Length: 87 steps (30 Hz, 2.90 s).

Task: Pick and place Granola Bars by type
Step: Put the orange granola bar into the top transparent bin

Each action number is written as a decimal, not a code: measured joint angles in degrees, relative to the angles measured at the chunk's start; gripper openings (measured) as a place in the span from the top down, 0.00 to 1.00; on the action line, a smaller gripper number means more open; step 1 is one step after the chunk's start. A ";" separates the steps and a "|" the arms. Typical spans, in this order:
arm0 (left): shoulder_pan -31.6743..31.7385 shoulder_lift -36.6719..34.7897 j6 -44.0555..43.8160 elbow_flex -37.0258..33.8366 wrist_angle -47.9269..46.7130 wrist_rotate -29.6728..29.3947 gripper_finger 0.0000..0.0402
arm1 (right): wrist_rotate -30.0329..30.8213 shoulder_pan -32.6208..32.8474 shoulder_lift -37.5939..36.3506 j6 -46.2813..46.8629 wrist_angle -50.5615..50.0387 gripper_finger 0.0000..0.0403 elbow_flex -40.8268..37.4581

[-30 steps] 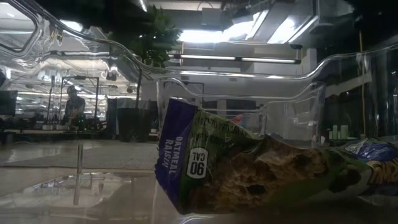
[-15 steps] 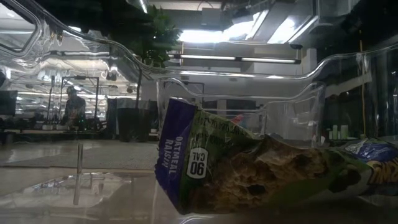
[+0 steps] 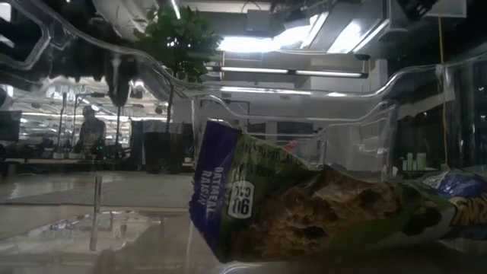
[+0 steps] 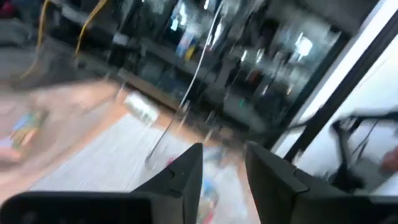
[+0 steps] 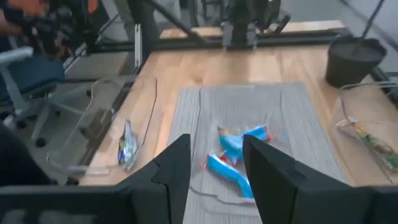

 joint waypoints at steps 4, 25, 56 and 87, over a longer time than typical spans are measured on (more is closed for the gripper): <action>-0.02 -1.76 5.34 -0.28 -6.56 -1.74 0.72 | 0.32 0.00 -0.22 0.60 2.29 0.63 0.28; -0.02 -3.32 20.42 -0.29 -22.26 -4.51 0.72 | -0.77 0.02 0.37 0.34 7.26 0.63 0.26; 0.02 -37.84 20.41 -0.29 -23.21 -4.44 0.72 | 14.30 -0.43 5.15 6.91 0.26 0.63 0.19; -12.04 -31.56 20.42 -0.29 -41.29 -5.92 0.72 | 14.29 -6.32 9.55 3.87 -1.70 0.63 0.15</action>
